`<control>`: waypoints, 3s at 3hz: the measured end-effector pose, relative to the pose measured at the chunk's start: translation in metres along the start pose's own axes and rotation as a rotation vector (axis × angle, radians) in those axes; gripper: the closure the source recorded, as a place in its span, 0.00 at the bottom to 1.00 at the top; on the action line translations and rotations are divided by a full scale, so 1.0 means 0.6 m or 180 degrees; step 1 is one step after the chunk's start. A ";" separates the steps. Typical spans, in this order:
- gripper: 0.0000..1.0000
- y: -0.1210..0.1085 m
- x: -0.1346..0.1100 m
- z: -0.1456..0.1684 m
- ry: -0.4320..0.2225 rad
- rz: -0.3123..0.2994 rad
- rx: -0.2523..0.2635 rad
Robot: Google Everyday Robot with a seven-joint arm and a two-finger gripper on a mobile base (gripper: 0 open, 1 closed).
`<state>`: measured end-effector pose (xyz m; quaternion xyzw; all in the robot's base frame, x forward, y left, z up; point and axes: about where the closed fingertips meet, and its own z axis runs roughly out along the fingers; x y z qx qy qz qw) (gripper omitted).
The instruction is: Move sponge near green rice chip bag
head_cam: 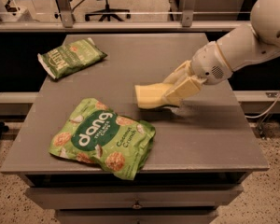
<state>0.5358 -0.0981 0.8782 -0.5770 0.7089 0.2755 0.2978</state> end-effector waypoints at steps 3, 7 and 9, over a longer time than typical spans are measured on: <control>0.35 0.057 -0.029 0.037 0.0144 -0.0318 -0.0086; 0.00 0.010 -0.030 -0.003 0.0114 -0.0351 0.0147; 0.00 -0.066 -0.022 -0.090 0.0006 -0.0321 0.0541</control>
Offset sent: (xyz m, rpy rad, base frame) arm -0.0321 0.0350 -0.0021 -0.0637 -0.0538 0.0933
